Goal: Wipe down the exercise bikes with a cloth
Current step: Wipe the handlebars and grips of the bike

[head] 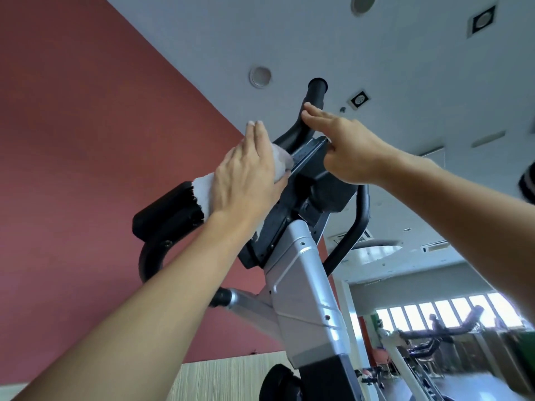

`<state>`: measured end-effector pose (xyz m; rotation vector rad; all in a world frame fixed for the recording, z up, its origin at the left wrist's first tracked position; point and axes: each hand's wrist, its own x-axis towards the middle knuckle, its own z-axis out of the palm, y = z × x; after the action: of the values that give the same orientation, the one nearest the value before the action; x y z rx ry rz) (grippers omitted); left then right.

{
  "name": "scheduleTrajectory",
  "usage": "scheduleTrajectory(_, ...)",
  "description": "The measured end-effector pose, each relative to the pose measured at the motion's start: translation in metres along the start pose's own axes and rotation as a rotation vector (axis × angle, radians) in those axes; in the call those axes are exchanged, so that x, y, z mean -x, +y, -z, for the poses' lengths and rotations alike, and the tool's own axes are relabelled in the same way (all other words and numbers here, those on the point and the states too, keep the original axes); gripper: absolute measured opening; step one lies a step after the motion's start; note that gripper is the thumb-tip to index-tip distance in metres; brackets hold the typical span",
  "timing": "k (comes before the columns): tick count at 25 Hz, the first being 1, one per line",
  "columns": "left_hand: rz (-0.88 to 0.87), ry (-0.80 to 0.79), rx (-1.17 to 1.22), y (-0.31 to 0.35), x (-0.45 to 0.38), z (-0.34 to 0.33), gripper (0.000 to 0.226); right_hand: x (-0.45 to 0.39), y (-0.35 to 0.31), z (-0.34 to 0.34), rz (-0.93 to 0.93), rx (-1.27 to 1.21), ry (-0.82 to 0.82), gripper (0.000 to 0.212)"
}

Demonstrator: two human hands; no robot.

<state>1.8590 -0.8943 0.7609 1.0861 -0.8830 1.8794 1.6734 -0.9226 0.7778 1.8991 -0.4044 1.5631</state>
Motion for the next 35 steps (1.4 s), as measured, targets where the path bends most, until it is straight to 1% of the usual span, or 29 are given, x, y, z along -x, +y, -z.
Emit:
scheduleTrajectory(2, 0.023, -0.028, 0.011, 0.01, -0.012, 0.001, 0.092, -0.001, -0.007, 0.001, -0.007, 0.011, -0.012, 0.085)
scheduleTrajectory(4, 0.0, -0.044, 0.049, 0.019, -0.025, -0.003, 0.094, 0.0, -0.011, -0.001, -0.03, 0.02, 0.009, 0.085)
scheduleTrajectory(7, -0.048, 0.053, -0.004, 0.004, -0.008, -0.009, 0.093, 0.006, -0.017, -0.011, -0.06, 0.065, 0.038, 0.085)
scheduleTrajectory(9, -0.046, 0.125, -0.046, -0.015, 0.018, -0.009, 0.091, 0.009, -0.021, -0.017, -0.009, 0.094, 0.037, 0.084)
scheduleTrajectory(11, -0.054, 0.107, -0.075, -0.026, 0.032, -0.008, 0.091, 0.012, -0.025, -0.019, 0.048, 0.102, 0.02, 0.083)
scheduleTrajectory(13, -0.027, 0.055, -0.039, -0.019, 0.025, -0.002, 0.092, 0.013, -0.027, -0.02, 0.087, 0.105, 0.004, 0.081)
scheduleTrajectory(15, -0.015, 0.021, -0.007, -0.011, 0.014, -0.002, 0.091, 0.014, -0.029, -0.022, 0.083, 0.102, 0.014, 0.079)
scheduleTrajectory(17, -0.066, 0.057, 0.007, -0.017, 0.014, -0.003, 0.09, 0.015, -0.033, -0.023, 0.065, 0.108, 0.018, 0.077)
scheduleTrajectory(19, -0.095, 0.094, 0.008, -0.037, 0.03, -0.007, 0.089, 0.016, -0.036, -0.025, 0.052, 0.115, 0.009, 0.075)
scheduleTrajectory(22, -0.088, 0.117, -0.041, -0.058, 0.052, -0.011, 0.096, 0.018, -0.043, -0.024, 0.036, 0.142, -0.002, 0.07)
scheduleTrajectory(25, -0.056, 0.087, -0.034, -0.052, 0.044, -0.009, 0.106, 0.017, -0.056, -0.026, 0.078, 0.166, -0.028, 0.065)
scheduleTrajectory(27, -0.098, 0.09, -0.034, -0.052, 0.039, -0.01, 0.1, 0.016, -0.062, -0.031, 0.09, 0.17, -0.015, 0.064)
scheduleTrajectory(29, -0.136, 0.15, -0.065, -0.064, 0.052, -0.014, 0.089, 0.017, -0.066, -0.038, 0.085, 0.153, 0.012, 0.063)
scheduleTrajectory(31, -0.154, 0.216, -0.142, -0.077, 0.072, -0.021, 0.083, 0.022, -0.066, -0.046, 0.082, 0.135, 0.02, 0.065)
scheduleTrajectory(32, -0.149, 0.229, -0.172, -0.081, 0.079, -0.023, 0.081, 0.025, -0.066, -0.049, 0.084, 0.132, -0.003, 0.07)
scheduleTrajectory(35, -0.106, 0.222, -0.125, -0.074, 0.069, -0.022, 0.079, 0.03, -0.066, -0.061, 0.079, 0.205, -0.087, 0.085)
